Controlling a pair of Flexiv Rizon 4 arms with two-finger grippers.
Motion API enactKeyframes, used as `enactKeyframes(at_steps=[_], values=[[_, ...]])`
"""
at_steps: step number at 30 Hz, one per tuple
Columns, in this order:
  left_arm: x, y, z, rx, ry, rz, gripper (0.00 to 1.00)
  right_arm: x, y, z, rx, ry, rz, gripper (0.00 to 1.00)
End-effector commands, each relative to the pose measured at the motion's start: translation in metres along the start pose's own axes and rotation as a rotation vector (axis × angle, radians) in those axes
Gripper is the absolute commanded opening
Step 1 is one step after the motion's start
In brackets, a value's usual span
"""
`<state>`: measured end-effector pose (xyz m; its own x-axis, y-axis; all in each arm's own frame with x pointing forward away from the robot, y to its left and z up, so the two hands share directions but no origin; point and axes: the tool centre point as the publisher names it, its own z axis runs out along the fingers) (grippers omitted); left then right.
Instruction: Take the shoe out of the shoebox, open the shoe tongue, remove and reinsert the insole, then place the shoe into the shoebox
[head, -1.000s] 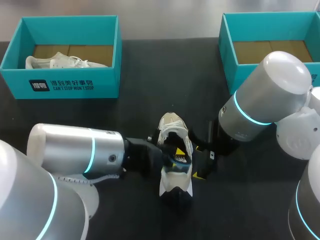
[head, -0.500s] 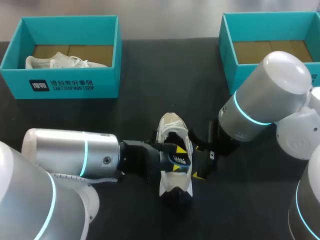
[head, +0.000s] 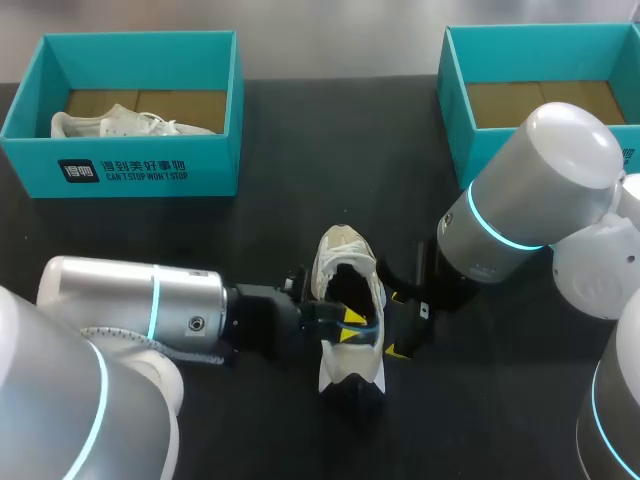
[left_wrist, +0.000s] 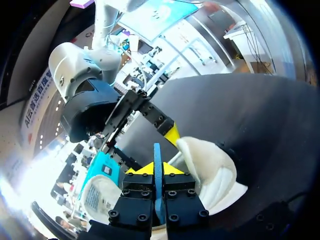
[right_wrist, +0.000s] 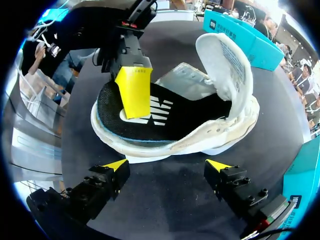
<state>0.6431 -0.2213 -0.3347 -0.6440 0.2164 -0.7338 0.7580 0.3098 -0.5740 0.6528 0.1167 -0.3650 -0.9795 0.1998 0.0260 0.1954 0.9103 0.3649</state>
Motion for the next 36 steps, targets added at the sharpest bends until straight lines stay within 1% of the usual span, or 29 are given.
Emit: enactKeyframes(at_steps=[1,6,8,11,13,14,15,17,18,21,24,26,27,28,30,33,36], values=[[0.000,0.017,0.016,0.063,-0.016,0.036,0.00,0.001,0.000,0.002,0.000,-0.003,0.001,1.00],[0.000,0.029,0.024,0.026,-0.012,0.081,0.00,0.001,0.000,0.002,0.000,-0.003,0.001,1.00],[0.000,0.033,0.025,0.026,-0.017,0.073,0.00,0.001,0.000,0.002,0.000,-0.003,0.001,1.00],[-0.001,0.031,0.024,0.027,-0.020,0.067,0.00,0.001,0.000,0.002,0.000,-0.003,0.001,1.00],[-0.002,0.026,0.021,0.045,-0.028,0.052,0.00,0.001,0.000,0.002,0.000,-0.003,0.001,1.00],[-0.002,0.023,0.019,0.049,-0.029,0.052,0.05,0.001,0.000,0.002,0.000,-0.003,0.001,1.00],[-0.003,0.020,0.018,0.060,-0.031,0.042,0.18,0.001,0.000,0.002,0.000,-0.003,0.001,1.00],[-0.005,0.014,0.015,0.069,-0.030,0.035,0.37,0.001,0.000,0.002,0.000,-0.003,0.001,1.00],[-0.005,0.012,0.013,0.073,-0.025,0.028,0.41,0.001,0.000,0.002,0.000,-0.003,0.001,1.00],[-0.008,0.004,0.007,0.071,-0.026,0.005,0.43,0.001,0.000,0.002,0.000,-0.003,0.001,1.00],[-0.011,-0.002,0.004,0.088,-0.031,-0.016,0.39,0.001,0.000,0.002,0.000,-0.003,0.001,1.00],[-0.010,-0.005,0.003,0.098,-0.026,-0.030,0.35,0.001,0.000,0.002,0.000,-0.003,0.001,1.00],[-0.010,-0.006,0.004,0.099,-0.026,-0.030,0.31,0.001,0.000,0.002,0.000,-0.003,0.001,1.00],[-0.010,-0.007,0.004,0.099,-0.022,-0.031,0.23,0.001,0.000,0.002,0.000,-0.003,0.001,1.00],[-0.008,-0.007,0.005,0.108,-0.011,-0.046,0.00,0.001,0.000,0.002,0.000,-0.003,0.001,1.00],[-0.004,-0.006,0.011,0.109,0.011,-0.049,0.00,0.001,0.000,0.002,0.000,-0.003,0.001,1.00],[-0.001,0.002,0.017,0.102,0.017,-0.048,0.00,0.001,0.000,0.002,0.000,-0.003,0.001,1.00]])
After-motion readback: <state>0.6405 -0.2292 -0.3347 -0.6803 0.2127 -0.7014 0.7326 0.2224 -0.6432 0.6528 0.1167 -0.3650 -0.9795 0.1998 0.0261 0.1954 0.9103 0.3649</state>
